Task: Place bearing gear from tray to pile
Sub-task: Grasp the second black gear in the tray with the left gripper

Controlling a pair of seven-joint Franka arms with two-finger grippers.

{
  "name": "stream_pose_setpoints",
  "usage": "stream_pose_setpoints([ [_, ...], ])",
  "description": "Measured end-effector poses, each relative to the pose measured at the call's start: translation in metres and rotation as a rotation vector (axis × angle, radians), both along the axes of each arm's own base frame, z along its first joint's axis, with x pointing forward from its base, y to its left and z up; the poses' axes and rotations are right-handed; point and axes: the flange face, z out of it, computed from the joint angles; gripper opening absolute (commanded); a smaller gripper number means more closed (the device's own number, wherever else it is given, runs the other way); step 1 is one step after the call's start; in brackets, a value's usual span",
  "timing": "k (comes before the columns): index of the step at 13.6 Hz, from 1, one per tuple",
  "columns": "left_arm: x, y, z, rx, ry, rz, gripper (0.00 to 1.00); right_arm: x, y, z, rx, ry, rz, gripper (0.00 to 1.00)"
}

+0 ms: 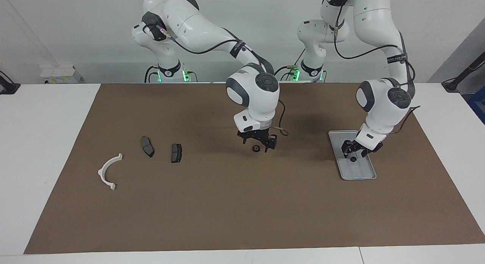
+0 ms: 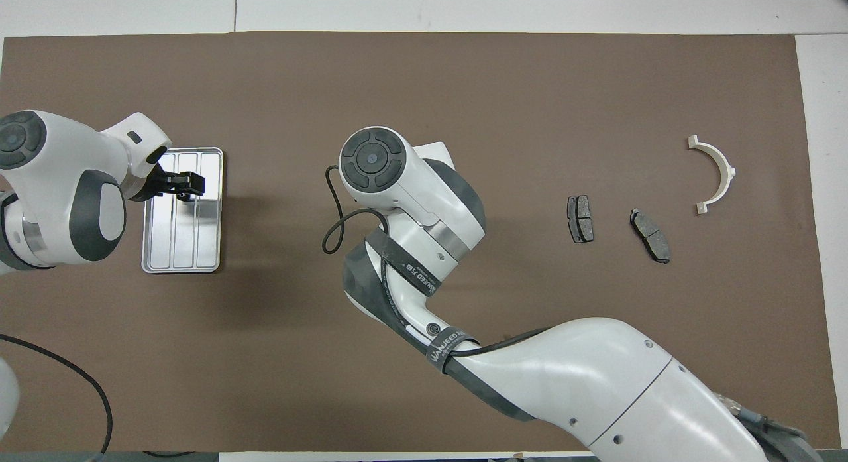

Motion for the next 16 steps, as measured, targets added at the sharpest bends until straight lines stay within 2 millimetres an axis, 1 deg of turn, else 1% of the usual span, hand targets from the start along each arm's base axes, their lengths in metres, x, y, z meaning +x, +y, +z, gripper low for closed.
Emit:
stream_pose_setpoints([
  [2, 0.001, 0.001, -0.003, 0.001, -0.006, 0.002, 0.67, 0.003, -0.003, -0.011, -0.006, 0.012, -0.006, 1.00],
  [4, 0.002, 0.007, -0.006, 0.002, -0.013, 0.011, 0.66, 0.003, -0.002, -0.019, -0.008, 0.023, -0.005, 1.00],
  [7, 0.003, 0.014, -0.014, 0.004, -0.008, 0.023, 0.66, -0.005, 0.009, -0.030, 0.009, 0.054, 0.013, 1.00],
  [9, 0.002, 0.015, -0.019, 0.005, -0.001, 0.025, 0.61, -0.010, 0.015, -0.037, 0.023, 0.077, 0.023, 1.00],
  [12, -0.003, 0.014, -0.027, 0.004, 0.006, 0.025, 0.58, -0.010, 0.015, -0.046, 0.025, 0.094, 0.024, 1.00],
  [16, -0.004, 0.014, -0.029, 0.005, 0.000, 0.026, 0.58, -0.008, 0.011, -0.060, 0.018, 0.114, 0.027, 0.99],
])
